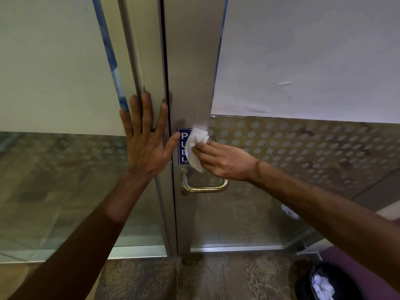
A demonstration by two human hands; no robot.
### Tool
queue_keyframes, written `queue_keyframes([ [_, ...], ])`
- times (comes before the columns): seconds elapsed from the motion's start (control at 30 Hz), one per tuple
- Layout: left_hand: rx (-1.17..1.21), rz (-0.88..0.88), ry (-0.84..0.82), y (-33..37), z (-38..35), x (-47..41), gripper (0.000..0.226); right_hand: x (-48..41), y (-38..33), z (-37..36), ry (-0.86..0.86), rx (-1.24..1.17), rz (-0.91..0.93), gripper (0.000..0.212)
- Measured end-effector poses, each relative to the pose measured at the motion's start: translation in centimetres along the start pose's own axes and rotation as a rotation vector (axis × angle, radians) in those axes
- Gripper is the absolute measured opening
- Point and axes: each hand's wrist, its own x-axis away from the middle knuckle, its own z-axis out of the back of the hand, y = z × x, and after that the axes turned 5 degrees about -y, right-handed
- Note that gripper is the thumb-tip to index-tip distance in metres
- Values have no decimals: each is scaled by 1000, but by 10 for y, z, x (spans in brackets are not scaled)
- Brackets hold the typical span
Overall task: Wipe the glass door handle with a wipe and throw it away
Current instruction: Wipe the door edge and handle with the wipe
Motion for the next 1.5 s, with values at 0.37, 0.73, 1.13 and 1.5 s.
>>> queue_keyframes([
  [0.37, 70, 49, 6, 4, 2, 16, 79, -20, -53, 20, -83, -782, -614, 18],
  [0.73, 125, 53, -89, 10, 5, 36, 74, -24, -85, 13, -195, -873, -665, 24],
  [1.13, 118, 32, -86, 6, -2, 35, 73, -12, -96, -4, -139, -462, -186, 28],
  [1.5, 90, 39, -86, 5, -7, 36, 75, 19, -88, -11, -75, -471, -115, 37],
])
